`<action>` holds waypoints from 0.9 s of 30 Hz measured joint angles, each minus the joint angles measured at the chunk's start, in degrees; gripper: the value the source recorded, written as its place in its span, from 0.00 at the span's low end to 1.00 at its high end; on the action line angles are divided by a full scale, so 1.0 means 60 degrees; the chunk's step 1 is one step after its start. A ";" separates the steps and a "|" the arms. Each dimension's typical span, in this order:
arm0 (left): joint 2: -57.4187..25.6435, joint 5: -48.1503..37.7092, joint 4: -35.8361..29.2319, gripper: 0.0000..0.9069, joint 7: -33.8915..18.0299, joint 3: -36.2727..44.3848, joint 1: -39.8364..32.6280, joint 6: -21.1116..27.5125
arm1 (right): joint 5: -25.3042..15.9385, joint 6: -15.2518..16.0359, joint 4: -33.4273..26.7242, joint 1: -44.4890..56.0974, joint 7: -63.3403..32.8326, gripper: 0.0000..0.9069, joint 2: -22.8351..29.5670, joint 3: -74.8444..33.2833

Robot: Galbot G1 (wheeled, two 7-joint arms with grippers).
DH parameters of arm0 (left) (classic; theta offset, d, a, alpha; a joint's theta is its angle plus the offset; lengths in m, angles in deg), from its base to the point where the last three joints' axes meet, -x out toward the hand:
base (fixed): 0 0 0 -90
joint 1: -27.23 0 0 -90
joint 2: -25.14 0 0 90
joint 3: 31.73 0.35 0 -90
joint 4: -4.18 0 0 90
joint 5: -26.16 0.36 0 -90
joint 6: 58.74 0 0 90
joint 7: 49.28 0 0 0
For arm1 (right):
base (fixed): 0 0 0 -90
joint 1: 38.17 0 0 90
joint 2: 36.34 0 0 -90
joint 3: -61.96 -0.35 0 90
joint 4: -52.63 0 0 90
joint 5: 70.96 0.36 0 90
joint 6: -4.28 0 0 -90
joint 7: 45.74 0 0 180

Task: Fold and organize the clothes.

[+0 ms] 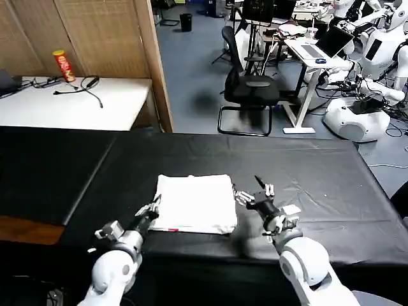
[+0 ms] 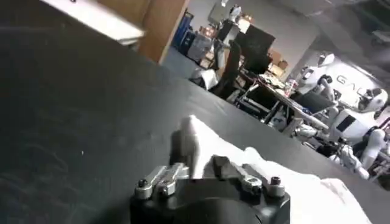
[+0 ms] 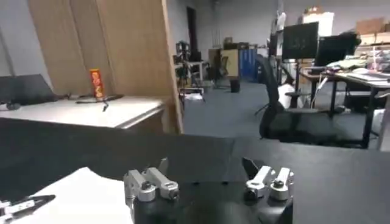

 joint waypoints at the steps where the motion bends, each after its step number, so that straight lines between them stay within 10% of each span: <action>1: -0.0040 0.0065 -0.0049 0.00 -0.0032 0.0001 -0.0006 0.0026 | -0.0024 0.0002 0.0003 0.0021 -0.0001 0.97 0.0000 -0.0039; 27: -0.5425 0.0863 -0.2667 0.00 -0.1293 -0.2085 0.0687 0.0880 | -0.0551 -0.0040 -0.0327 0.0428 0.0044 0.97 0.0255 -0.1018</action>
